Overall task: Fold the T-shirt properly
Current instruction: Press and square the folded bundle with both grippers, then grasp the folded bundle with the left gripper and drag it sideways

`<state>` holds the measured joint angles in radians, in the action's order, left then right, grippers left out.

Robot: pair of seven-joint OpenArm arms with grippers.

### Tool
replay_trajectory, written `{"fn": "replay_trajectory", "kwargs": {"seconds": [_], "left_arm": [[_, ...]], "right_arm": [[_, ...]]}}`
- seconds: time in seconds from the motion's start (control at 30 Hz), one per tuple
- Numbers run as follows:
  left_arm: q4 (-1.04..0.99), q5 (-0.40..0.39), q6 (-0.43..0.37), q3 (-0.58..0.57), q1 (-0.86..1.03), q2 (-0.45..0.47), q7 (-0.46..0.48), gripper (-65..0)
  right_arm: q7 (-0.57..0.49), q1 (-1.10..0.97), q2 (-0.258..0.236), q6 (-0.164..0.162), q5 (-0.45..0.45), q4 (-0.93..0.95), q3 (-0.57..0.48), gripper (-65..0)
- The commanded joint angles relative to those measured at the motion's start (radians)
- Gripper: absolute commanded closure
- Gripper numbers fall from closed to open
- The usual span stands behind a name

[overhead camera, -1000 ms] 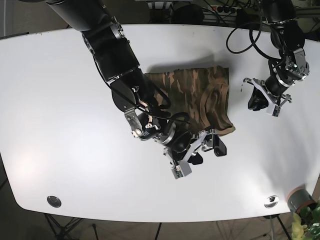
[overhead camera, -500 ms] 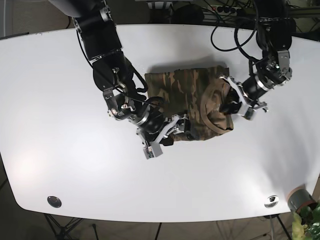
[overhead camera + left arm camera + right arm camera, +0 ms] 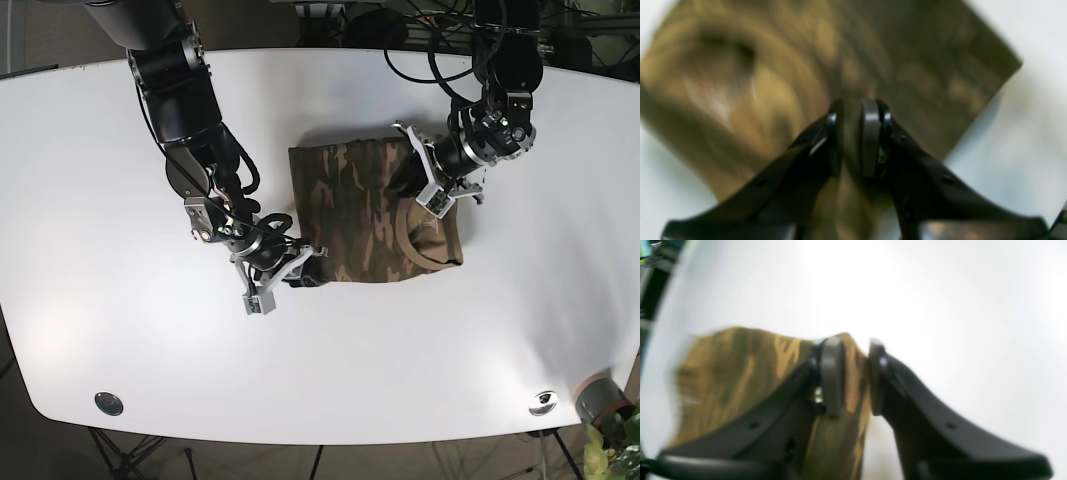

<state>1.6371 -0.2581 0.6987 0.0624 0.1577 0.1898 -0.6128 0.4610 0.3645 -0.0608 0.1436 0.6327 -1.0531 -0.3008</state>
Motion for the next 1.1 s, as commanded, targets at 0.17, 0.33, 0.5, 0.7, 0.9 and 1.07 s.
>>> {"fn": "replay_trajectory", "kwargs": {"seconds": [0.17,0.33,0.5,0.7,0.9,1.07], "left_arm": [[-0.090,-0.010,-0.001,0.061,-0.031,0.017,0.021,-7.9],[-0.251,-0.014,-0.001,0.060,-0.108,0.044,0.081,-7.9],[-0.240,-0.016,-0.001,0.061,-0.132,0.044,0.104,-7.8],[-0.001,-0.016,-0.001,0.069,-0.103,0.044,0.021,-7.6],[0.142,-0.016,-0.001,0.101,-0.023,0.041,-0.035,-7.5],[0.121,-0.013,-0.001,0.103,0.030,0.041,-0.032,-7.5]], "right_arm": [[-0.127,0.037,0.003,0.017,0.014,0.116,-0.002,-9.5],[-0.143,0.037,-0.003,0.017,0.014,0.121,-0.002,-9.5],[-0.143,0.038,-0.030,0.017,0.016,0.119,-0.001,-9.0],[-0.080,0.032,-0.043,0.015,0.017,-0.023,0.001,-8.9],[-0.040,0.037,-0.047,0.011,0.016,-0.098,0.001,-9.4],[-0.040,0.080,-0.044,0.011,0.016,-0.043,-0.001,-9.4]]}}
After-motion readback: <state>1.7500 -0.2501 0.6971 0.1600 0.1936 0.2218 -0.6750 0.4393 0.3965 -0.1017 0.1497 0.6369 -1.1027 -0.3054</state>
